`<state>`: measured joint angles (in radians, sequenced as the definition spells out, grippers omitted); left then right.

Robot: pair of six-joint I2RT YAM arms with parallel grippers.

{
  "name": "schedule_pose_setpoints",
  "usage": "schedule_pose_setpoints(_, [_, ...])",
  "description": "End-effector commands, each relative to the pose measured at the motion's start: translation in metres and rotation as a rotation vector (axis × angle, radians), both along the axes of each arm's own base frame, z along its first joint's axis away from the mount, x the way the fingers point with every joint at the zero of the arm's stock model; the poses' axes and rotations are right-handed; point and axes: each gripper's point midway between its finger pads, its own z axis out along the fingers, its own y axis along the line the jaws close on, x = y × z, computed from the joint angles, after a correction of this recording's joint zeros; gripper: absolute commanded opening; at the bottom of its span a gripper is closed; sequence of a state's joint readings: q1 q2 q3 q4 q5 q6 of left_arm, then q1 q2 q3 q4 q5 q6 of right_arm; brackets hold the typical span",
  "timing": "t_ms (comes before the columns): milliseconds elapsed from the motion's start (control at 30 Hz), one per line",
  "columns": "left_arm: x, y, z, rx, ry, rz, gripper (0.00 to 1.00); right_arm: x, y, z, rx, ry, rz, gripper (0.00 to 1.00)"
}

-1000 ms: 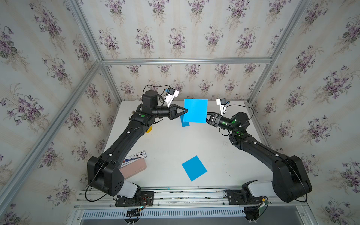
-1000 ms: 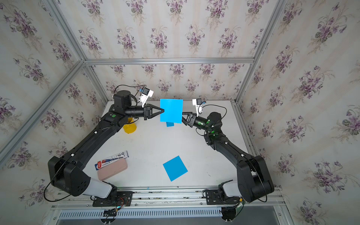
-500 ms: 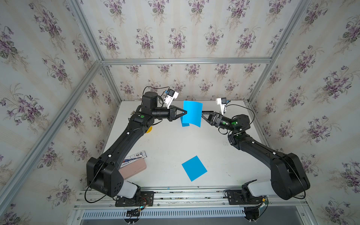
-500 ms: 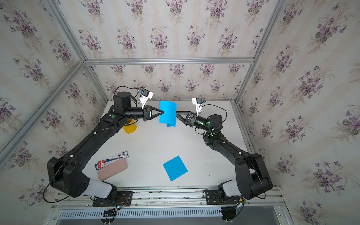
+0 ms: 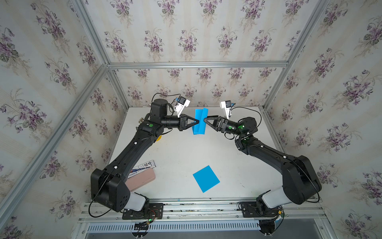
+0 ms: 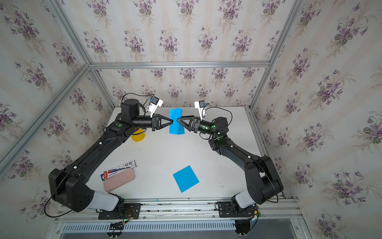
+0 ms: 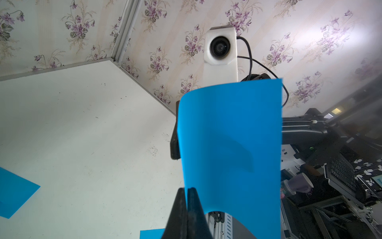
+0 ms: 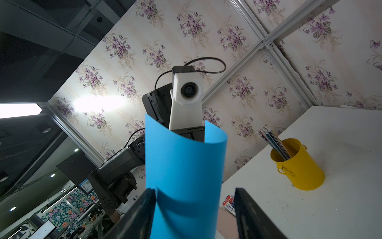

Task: Fold the square paper along the opposite sides
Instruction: Fold the paper.

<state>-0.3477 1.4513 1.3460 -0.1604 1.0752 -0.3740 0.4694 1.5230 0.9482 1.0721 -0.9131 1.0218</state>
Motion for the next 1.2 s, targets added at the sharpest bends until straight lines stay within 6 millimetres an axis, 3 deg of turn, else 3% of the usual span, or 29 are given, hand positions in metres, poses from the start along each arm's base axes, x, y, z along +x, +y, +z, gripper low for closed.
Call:
schedule_pose_setpoints(0, [-0.007,-0.001,0.011,-0.023,-0.049,-0.033,0.0,-0.005,0.005,0.003,-0.005,-0.023,0.035,0.61])
schedule_pose_setpoints(333, [-0.014,0.001,0.023,-0.025,-0.078,-0.049,0.03,-0.016,0.017,0.005,-0.045,-0.039,0.107,0.46])
schedule_pose_setpoints(500, [-0.015,0.001,0.021,-0.017,-0.077,-0.053,0.05,-0.02,0.017,0.006,-0.048,-0.038,0.116,0.3])
schedule_pose_setpoints(533, [-0.023,0.004,0.032,-0.028,-0.105,-0.054,0.06,-0.021,0.017,0.007,-0.048,-0.038,0.116,0.28])
schedule_pose_setpoints(900, [-0.029,0.004,0.029,-0.047,-0.097,-0.067,0.17,-0.021,0.014,0.018,-0.022,-0.049,0.092,0.27])
schedule_pose_setpoints(1167, [-0.034,0.005,0.031,-0.057,-0.107,-0.081,0.32,-0.016,0.015,0.018,-0.025,-0.045,0.08,0.27])
